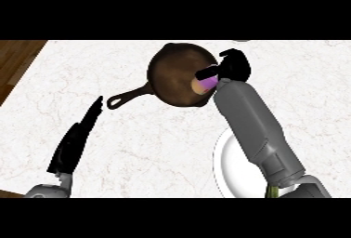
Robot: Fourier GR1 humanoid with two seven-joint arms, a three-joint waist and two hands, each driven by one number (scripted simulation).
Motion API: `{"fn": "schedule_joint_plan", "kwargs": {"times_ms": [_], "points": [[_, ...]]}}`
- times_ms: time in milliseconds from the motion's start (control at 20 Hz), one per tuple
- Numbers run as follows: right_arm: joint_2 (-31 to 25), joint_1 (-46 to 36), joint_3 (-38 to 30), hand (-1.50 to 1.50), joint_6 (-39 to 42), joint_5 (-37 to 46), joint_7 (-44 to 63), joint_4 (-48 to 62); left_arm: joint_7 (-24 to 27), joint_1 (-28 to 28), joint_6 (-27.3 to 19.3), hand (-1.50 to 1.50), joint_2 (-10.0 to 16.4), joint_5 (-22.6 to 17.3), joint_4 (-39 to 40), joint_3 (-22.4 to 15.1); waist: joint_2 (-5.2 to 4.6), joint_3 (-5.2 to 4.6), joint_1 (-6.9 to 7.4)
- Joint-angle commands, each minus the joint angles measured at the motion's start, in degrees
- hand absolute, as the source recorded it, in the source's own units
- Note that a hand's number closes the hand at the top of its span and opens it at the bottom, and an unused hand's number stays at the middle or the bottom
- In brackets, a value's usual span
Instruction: Pick the can from the plate and place it in the pan
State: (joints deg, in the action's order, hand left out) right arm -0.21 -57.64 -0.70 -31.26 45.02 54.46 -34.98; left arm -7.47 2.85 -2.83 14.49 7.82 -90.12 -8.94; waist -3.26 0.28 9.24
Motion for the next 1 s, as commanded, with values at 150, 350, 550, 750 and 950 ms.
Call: {"fn": "schedule_joint_plan", "kwargs": {"times_ms": [150, 350, 550, 750, 950], "points": [[0.2, -2.0, -2.4, -1.5, -17.3, -5.7, -8.3, 1.7, -1.1, 0.7, -0.5, 0.0, -1.3, 0.3, -0.4, -0.7, 0.33, -0.05, 0.45], [0.2, -3.2, -3.2, -1.5, -28.3, -4.0, -11.4, 2.4, -1.5, 1.4, 1.2, 0.0, 0.7, -0.9, 0.0, 1.1, 0.75, -0.16, -0.82], [0.2, -2.8, -6.2, -1.5, -37.6, -4.7, -13.4, 3.9, -1.0, -0.8, 0.4, 0.0, 0.8, -0.7, 0.2, 1.6, 1.14, -0.2, -2.12], [0.2, -0.3, -7.7, -1.5, -46.2, -6.7, -15.4, 4.1, -0.8, -1.9, -0.7, 0.0, -0.1, -0.5, -0.3, 1.7, 1.83, -0.19, -3.73], [0.2, 4.4, -3.5, -1.5, -51.6, -10.0, -17.9, 1.4, -3.4, -2.1, -0.5, 0.0, 1.0, -1.3, -1.1, 3.7, 2.8, -0.18, -5.68]]}}
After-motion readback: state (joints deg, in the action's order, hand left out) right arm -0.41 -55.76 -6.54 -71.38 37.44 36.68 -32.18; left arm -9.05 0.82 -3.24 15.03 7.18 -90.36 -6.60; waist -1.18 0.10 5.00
